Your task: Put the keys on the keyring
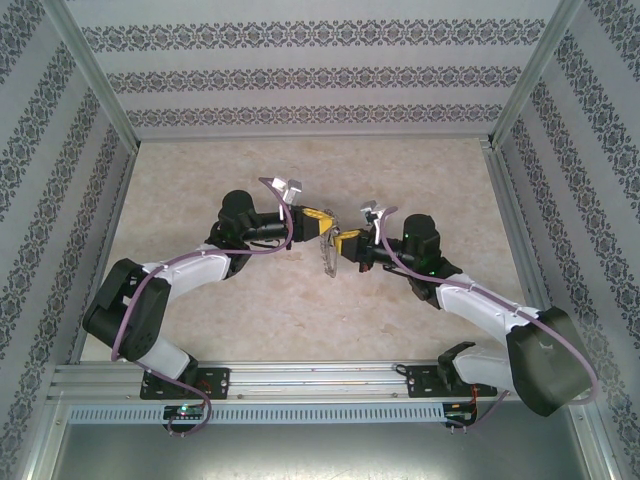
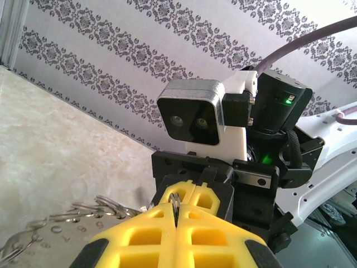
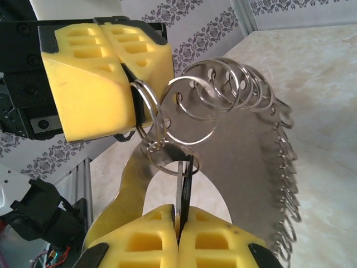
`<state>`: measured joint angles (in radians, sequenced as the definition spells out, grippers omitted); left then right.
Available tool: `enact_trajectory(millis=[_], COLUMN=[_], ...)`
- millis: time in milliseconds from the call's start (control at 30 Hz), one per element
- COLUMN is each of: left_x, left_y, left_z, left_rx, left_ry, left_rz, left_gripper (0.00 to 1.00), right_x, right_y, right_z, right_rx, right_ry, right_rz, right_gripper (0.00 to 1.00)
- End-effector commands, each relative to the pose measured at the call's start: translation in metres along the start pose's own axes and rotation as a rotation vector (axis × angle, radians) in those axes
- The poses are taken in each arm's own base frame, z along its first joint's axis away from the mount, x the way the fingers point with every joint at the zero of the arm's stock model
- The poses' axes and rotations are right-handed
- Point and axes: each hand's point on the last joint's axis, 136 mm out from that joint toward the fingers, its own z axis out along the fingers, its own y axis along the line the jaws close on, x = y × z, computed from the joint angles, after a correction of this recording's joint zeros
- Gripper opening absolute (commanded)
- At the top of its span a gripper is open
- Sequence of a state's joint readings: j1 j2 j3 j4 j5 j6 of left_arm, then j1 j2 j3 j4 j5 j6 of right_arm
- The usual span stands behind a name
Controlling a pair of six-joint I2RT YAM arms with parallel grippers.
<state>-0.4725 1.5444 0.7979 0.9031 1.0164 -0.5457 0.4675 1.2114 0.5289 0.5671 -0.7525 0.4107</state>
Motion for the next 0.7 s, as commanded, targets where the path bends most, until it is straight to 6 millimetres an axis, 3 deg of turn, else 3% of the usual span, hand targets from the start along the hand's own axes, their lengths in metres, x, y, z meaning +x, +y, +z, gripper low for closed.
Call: enact_trajectory(millis=[0, 400, 667], left_x=[-0.014, -0.012, -0.022], left_y=[-0.019, -0.009, -0.011], left_z=[0.003, 0.000, -0.004], left_rx=[0.058, 0.004, 0.040], left_ry=[-0.052, -0.099, -0.229], left_rz=[0.078, 0.046, -0.027], left_gripper=[0.00, 0.00, 0.00], right_x=[0.001, 0.006, -0.007], right_y=[0.016, 0.001, 0.009], right_z=[0.007, 0.005, 0.005], right_rx=[-0.063, 0.032, 0.018], right_ry=[0.040, 0.033, -0.010], right_rz=[-0.041, -0.014, -0.014], right_gripper=[0.00, 0.00, 0.00])
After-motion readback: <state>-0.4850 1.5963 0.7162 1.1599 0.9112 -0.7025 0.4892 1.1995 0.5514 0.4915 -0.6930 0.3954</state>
